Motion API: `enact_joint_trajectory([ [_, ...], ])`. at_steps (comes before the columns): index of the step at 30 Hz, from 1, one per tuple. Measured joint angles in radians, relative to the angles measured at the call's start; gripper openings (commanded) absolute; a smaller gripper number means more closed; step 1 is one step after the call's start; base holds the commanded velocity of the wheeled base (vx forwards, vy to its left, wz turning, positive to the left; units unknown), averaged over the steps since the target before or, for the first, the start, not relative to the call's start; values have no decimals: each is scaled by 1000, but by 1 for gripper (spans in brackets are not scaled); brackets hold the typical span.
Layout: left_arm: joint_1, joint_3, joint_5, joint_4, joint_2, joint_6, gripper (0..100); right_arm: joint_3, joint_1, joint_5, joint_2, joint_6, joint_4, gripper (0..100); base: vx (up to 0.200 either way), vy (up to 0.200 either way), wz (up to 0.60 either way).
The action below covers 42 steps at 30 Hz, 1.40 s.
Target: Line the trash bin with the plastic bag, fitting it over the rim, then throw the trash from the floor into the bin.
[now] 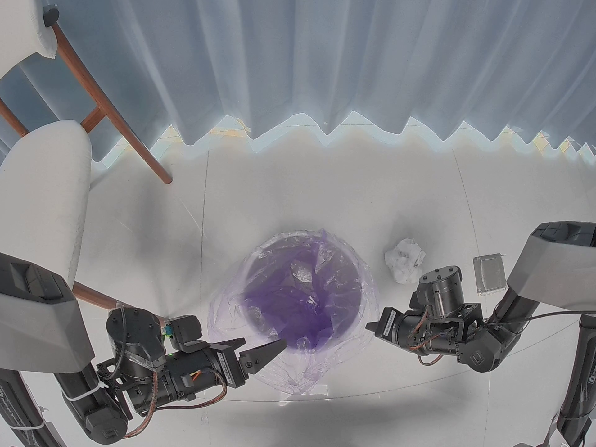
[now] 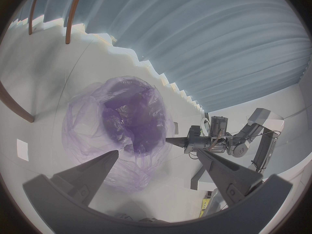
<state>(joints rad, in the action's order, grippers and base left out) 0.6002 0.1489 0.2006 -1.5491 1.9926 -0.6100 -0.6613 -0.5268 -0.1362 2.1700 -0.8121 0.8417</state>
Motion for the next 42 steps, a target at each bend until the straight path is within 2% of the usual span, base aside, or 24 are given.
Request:
enact_joint_trajectory([
  [3, 1, 0, 0, 0, 0, 0, 100, 1, -1, 3, 31, 12, 15, 0, 0, 0, 0],
  [9, 1, 0, 0, 0, 0, 0, 100, 29, -6, 6, 79, 32, 151, 0, 0, 0, 0],
  [13, 1, 0, 0, 0, 1, 0, 100, 65, -8, 7, 113, 82, 234, 0, 0, 0, 0],
  [21, 1, 0, 0, 0, 2, 0, 100, 110, -18, 21, 164, 120, 301, 0, 0, 0, 0],
  [22, 1, 0, 0, 0, 2, 0, 100, 112, -19, 22, 167, 120, 301, 100, 0, 0, 0],
  [35, 0, 2, 2, 0, 3, -3, 100, 142, -24, 6, 165, 90, 361, 100, 0, 0, 0],
  [39, -1, 2, 3, 0, 0, -7, 100, 162, -21, -53, 113, 44, 367, 100, 0, 0, 0],
  [42, -1, 3, 3, 0, -2, -8, 100, 182, -21, -140, 52, -25, 367, 100, 0, 0, 0],
])
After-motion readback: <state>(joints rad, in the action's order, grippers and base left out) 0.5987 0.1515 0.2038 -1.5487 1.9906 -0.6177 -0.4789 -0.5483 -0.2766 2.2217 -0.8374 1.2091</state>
